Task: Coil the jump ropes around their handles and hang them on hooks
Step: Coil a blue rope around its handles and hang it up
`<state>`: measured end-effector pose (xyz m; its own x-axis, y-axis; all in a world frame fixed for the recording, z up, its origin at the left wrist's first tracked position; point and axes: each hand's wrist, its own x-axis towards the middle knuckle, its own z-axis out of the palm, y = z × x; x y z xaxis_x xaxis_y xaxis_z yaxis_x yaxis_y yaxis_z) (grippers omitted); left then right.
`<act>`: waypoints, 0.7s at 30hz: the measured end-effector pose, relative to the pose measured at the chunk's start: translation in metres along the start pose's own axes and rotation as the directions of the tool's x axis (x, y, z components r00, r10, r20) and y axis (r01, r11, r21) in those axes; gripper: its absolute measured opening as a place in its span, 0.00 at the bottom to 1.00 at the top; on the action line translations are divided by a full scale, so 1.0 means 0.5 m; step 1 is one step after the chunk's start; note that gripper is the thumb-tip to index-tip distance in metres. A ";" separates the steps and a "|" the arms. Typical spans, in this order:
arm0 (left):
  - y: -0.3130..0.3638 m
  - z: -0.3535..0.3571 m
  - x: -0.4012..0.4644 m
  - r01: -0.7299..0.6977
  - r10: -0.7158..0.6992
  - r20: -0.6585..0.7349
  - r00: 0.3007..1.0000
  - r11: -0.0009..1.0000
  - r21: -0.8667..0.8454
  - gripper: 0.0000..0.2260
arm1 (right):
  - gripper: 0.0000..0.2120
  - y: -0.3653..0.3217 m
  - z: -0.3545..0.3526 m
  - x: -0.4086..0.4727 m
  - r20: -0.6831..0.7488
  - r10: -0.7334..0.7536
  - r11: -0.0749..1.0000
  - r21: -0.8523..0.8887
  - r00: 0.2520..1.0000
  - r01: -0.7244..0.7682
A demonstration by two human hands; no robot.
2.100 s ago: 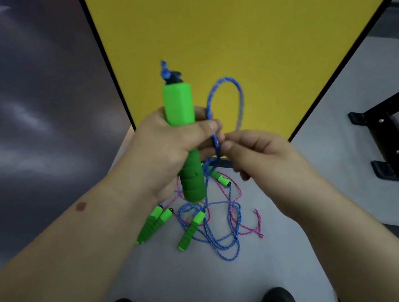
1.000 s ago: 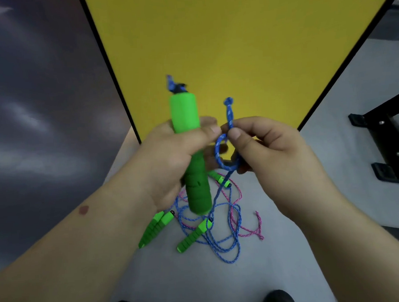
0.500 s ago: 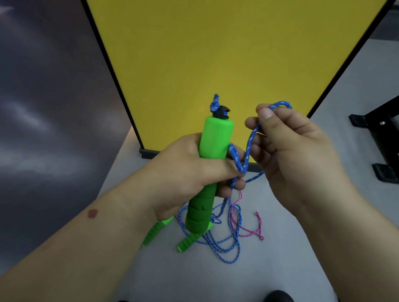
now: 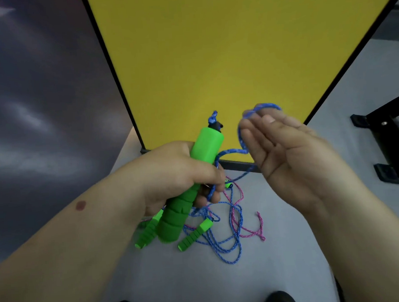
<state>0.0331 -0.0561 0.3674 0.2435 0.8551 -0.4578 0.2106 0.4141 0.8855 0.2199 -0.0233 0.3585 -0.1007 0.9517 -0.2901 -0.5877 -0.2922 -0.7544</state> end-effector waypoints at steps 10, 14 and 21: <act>0.022 -0.002 0.013 -0.072 -0.034 -0.143 0.989 0.737 -0.672 0.10 | 0.08 0.057 0.002 -0.004 -0.032 0.009 0.836 -0.548 0.999 -0.025; 0.035 -0.008 0.013 -0.149 -0.051 -0.215 0.975 0.569 -0.809 0.07 | 0.10 0.057 0.004 -0.025 0.241 0.267 0.517 -0.853 0.933 0.072; 0.012 -0.023 0.032 -0.207 -0.120 -0.401 0.908 0.704 -0.679 0.05 | 0.09 0.036 0.022 -0.030 0.265 -0.101 0.660 -0.703 0.959 0.264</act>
<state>0.0276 -0.0362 0.3664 -0.1832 0.8522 -0.4901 -0.5450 0.3269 0.7721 0.2022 -0.0420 0.3556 -0.2497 0.9672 -0.0459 0.1500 -0.0082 -0.9887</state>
